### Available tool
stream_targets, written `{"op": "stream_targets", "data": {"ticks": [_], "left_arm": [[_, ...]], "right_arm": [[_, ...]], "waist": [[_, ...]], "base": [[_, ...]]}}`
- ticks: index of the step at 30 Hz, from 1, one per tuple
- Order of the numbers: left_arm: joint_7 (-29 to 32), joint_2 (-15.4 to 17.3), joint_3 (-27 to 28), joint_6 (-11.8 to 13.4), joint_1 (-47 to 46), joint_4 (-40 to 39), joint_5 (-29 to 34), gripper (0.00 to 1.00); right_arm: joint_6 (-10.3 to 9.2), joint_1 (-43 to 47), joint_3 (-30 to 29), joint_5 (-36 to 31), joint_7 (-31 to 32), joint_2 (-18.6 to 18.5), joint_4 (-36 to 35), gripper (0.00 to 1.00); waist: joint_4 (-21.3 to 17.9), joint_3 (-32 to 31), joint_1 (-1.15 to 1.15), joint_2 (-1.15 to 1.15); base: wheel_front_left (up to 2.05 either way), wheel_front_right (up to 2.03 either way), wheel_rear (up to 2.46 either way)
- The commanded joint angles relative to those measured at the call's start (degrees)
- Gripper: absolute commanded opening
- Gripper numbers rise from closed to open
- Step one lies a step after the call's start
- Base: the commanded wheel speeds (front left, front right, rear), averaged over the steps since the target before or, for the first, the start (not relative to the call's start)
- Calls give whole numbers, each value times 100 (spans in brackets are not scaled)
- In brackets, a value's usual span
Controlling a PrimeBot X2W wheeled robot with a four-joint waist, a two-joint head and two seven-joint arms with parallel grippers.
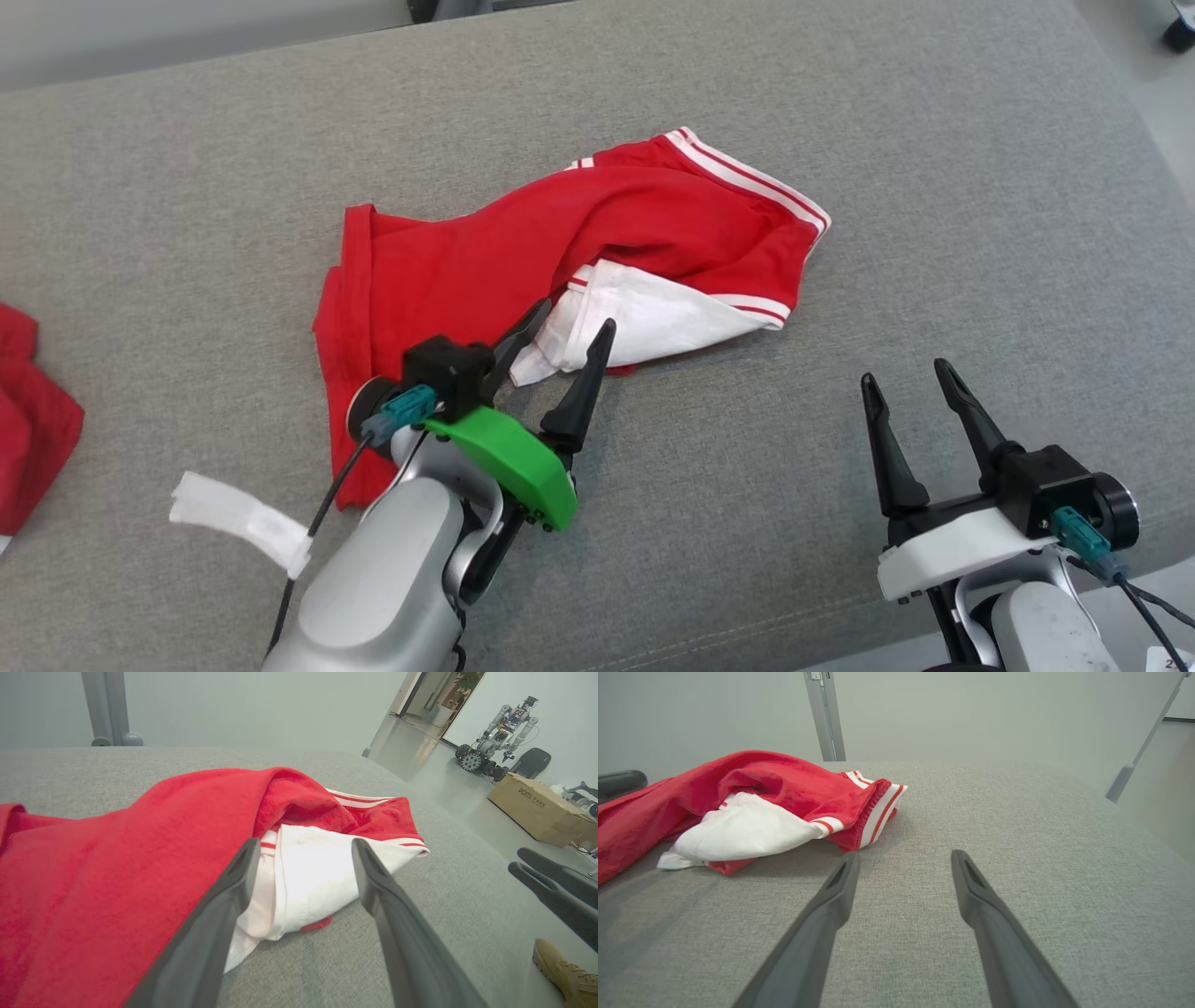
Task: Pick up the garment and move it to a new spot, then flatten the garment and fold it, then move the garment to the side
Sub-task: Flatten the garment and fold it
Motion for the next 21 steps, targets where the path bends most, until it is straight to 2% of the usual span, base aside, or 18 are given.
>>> {"op": "stream_targets", "data": {"ticks": [1,9,21], "left_arm": [[82,86,-167,-14,-306,158,-31,100],[393,192,-720,-15,-1198,1224,-561,100],[65,231,-1002,-15,-1631,2289,-962,100]], "right_arm": [[-6,-64,16,47,-17,15,0,100],[-6,-165,41,161,-17,41,18,100],[-6,-183,19,259,-17,43,28,100]], "waist": [[-221,175,0,0],[-552,345,0,0],[-603,321,0,0]], "base": [[0,0,0],[0,0,0],[0,0,0]]}}
